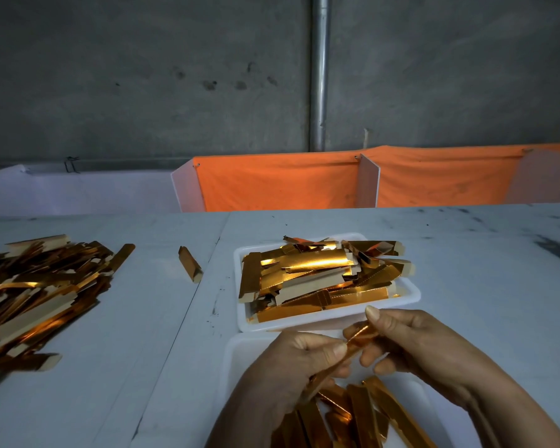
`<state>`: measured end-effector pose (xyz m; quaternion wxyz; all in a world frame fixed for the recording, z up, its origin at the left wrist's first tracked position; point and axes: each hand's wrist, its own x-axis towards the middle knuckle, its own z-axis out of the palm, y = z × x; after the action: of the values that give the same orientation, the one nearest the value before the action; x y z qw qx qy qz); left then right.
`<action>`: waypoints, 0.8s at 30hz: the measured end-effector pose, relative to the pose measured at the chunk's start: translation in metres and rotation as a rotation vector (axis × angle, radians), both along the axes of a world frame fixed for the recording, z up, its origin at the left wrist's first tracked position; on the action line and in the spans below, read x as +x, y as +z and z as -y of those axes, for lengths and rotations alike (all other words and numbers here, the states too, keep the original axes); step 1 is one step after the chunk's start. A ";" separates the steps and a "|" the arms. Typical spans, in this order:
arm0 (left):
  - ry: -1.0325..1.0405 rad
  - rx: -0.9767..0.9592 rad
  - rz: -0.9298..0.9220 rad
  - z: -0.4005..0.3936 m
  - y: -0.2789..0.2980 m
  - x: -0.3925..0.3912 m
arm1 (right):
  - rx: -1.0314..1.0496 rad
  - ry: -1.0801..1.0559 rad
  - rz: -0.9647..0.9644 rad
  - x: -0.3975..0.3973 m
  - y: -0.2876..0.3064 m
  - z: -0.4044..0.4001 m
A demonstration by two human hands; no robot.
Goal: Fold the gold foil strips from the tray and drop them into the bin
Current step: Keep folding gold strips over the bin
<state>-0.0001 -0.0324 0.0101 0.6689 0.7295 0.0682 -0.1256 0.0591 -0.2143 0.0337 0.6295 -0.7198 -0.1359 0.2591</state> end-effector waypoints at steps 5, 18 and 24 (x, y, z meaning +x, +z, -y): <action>-0.044 -0.015 -0.053 -0.001 -0.003 0.002 | -0.019 0.005 0.055 -0.002 -0.002 -0.001; -0.046 0.163 0.276 0.015 -0.004 0.002 | 0.084 -0.110 -0.011 0.003 -0.005 0.001; -0.103 0.720 0.501 0.023 -0.003 0.005 | 0.103 -0.156 0.003 0.007 -0.009 0.003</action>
<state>0.0052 -0.0557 0.0075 0.3610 0.9263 -0.0932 0.0536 0.0660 -0.2177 0.0249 0.6837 -0.6953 -0.0938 0.2009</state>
